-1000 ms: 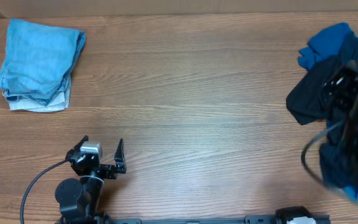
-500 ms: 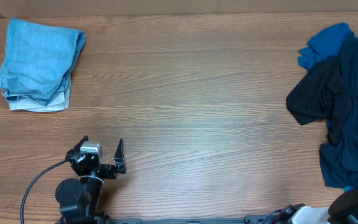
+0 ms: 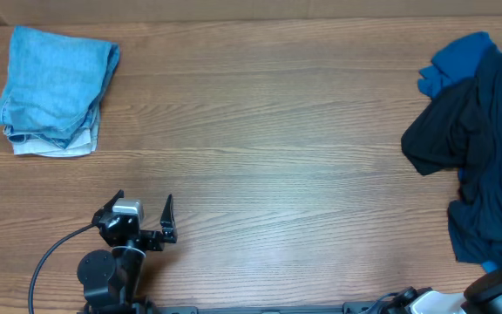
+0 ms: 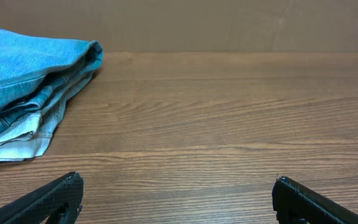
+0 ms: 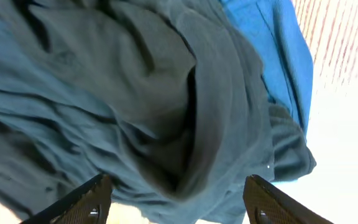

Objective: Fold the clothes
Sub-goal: 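Reach the right gripper into the dark shirt pile and grasp a shirt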

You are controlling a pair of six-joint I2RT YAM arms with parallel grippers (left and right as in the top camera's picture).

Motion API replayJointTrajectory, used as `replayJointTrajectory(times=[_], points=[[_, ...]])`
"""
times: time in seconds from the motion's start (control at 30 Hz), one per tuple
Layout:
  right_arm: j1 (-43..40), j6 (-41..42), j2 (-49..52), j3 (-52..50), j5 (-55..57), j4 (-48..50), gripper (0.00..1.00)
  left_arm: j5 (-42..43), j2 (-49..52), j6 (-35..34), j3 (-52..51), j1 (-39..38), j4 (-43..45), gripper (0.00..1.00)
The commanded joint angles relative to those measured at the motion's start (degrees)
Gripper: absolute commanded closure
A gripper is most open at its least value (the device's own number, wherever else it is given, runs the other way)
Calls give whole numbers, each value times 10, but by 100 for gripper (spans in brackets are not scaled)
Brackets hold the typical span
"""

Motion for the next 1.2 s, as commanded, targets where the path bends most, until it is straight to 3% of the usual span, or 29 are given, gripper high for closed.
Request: replayJointTrajectory(times=[0.0, 0.13, 0.23, 0.4, 0.53, 0.73, 0.8, 0.87, 0.9, 0.97, 1.0, 1.03, 1.17], points=[[-2, 3, -5, -28, -3, 21, 30, -3, -3, 11, -5, 3, 0, 0], [-2, 3, -5, -31, -4, 26, 35, -3, -3, 11, -5, 3, 0, 0], [-2, 3, -5, -31, -3, 30, 49, -3, -3, 11, -5, 3, 0, 0], [-2, 3, -5, -31, -4, 38, 51, -3, -3, 11, -5, 3, 0, 0], [-2, 3, -4, -31, -3, 41, 60, -3, -3, 11, -5, 3, 0, 0], [-2, 3, -1, -31, -3, 42, 63, -3, -3, 11, -5, 3, 0, 0], [-2, 3, 1, -35, -3, 43, 52, -3, -3, 11, -5, 3, 0, 0], [-3, 3, 1, -51, -3, 54, 51, -3, -3, 11, -5, 3, 0, 0], [-3, 3, 1, -56, -3, 59, 53, -3, -3, 11, -5, 3, 0, 0], [-3, 3, 1, -57, -3, 60, 71, -3, -3, 11, -5, 3, 0, 0], [-3, 3, 1, -57, -4, 60, 74, -3, -3, 11, -5, 3, 0, 0], [-3, 3, 1, -57, -8, 60, 94, -3, -3, 11, -5, 3, 0, 0], [12, -7, 1, 29, -35, 7, 96, -3, -3, 11, -5, 3, 0, 0]])
